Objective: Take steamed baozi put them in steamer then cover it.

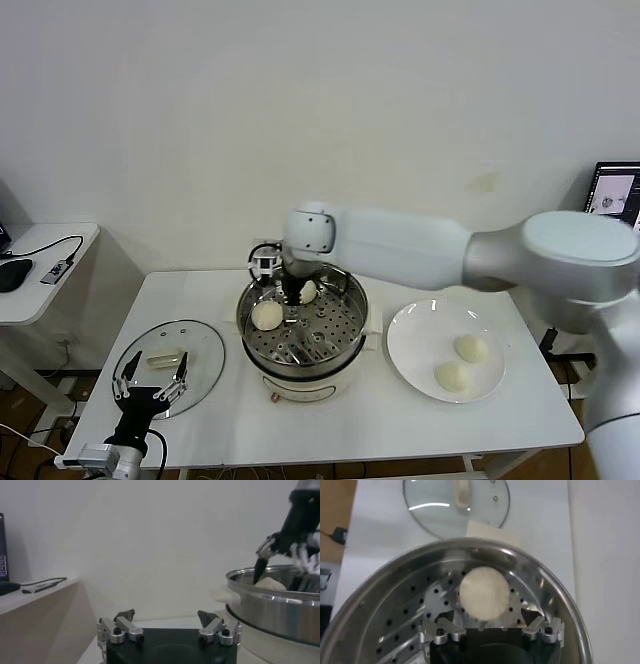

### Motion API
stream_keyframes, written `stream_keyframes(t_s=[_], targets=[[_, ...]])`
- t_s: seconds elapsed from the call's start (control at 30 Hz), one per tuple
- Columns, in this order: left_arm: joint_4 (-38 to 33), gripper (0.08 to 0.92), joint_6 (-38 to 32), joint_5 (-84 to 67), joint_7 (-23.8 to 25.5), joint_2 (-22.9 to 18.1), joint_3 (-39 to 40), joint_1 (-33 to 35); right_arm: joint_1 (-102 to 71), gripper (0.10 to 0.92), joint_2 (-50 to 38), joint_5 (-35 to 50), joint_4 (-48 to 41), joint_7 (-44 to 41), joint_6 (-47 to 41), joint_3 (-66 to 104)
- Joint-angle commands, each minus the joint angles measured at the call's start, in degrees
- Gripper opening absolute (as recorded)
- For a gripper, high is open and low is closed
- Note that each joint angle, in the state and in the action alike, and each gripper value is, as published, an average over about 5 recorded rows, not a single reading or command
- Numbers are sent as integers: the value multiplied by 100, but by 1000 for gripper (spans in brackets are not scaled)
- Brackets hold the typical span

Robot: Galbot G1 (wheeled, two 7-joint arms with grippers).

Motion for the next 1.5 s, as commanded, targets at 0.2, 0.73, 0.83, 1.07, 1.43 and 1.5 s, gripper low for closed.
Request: stream_keyframes(t_s=[0.2,0.73,0.83,1.07,1.43,1.5], targets=[[-50,823,-8,38,-1,31,0,80,826,823,-3346,-1298,2076,-1252,729,-141],[-117,823,-14,165,-6,-70,4,178,-1098,823,-4893,-3408,2097,-1587,2131,533],[-142,823,-11,180,-11,-86,1,189,-1761,823,-4911,-3701,1938,-1494,2165,1061],[-153,823,-3,199,-20,-95,-29,202,-2831,823,-4691,-3977,1534,-1300,2173,1814],[-98,823,2,197,-25,-122,-69,177,-3399,823,-4099,-4022,870,-1116,2179,2152],[-93,823,2,196,-25,-121,-78,178,-3485,823,-4011,-4022,769,-1091,2179,2188]])
